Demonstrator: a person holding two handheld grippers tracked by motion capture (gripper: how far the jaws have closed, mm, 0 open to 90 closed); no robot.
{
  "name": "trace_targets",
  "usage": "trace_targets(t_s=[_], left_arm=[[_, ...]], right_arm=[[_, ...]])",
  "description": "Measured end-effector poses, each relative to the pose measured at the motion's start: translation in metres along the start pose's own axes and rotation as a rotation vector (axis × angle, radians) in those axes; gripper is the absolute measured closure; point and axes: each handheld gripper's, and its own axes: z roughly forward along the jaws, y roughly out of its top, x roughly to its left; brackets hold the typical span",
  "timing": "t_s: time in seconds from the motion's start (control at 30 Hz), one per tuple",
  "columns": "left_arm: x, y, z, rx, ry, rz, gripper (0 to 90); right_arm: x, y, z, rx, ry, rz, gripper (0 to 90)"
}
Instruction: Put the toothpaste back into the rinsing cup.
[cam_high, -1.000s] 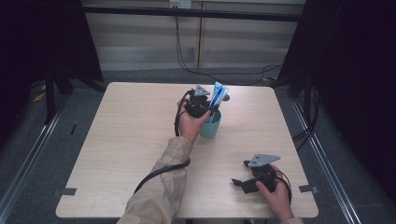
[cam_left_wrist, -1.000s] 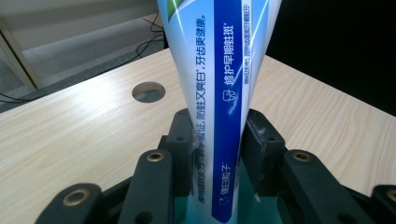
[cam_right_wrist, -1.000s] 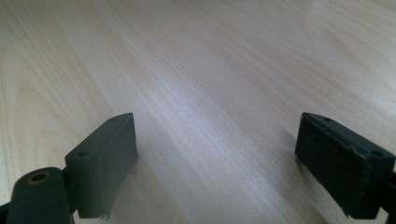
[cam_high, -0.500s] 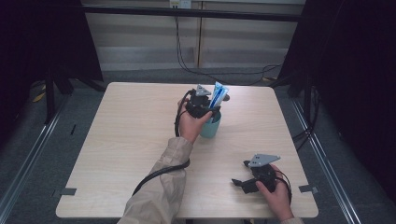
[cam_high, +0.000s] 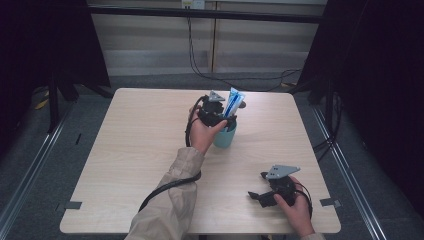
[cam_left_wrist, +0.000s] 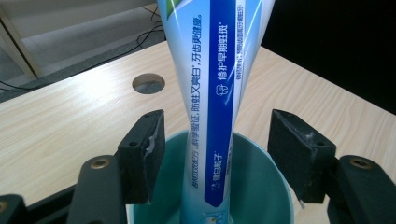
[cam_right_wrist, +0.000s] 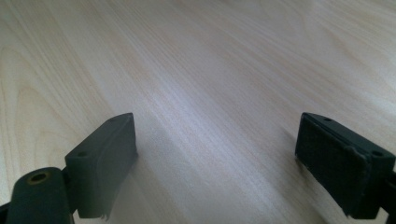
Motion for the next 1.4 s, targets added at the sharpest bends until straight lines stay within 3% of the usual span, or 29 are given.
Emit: trace_targets(t_s=[0.43,0.67,1.4], left_arm=[[0.002,0.002,-0.013,-0.001,-0.014,-0.008,30.2],[0.001,0.003,-0.021,-0.001,-0.020,0.014,28.1],[0.010,-0.003,-0.047,-0.014,-0.029,-0.012,21.5]], right_arm=[[0.000,0.000,0.000,-0.002,-0.001,-0.002,12.0],[0.000,0.000,0.000,-0.002,-0.001,-0.001,12.0],[0.000,0.000,0.000,-0.001,-0.001,0.002,12.1]])
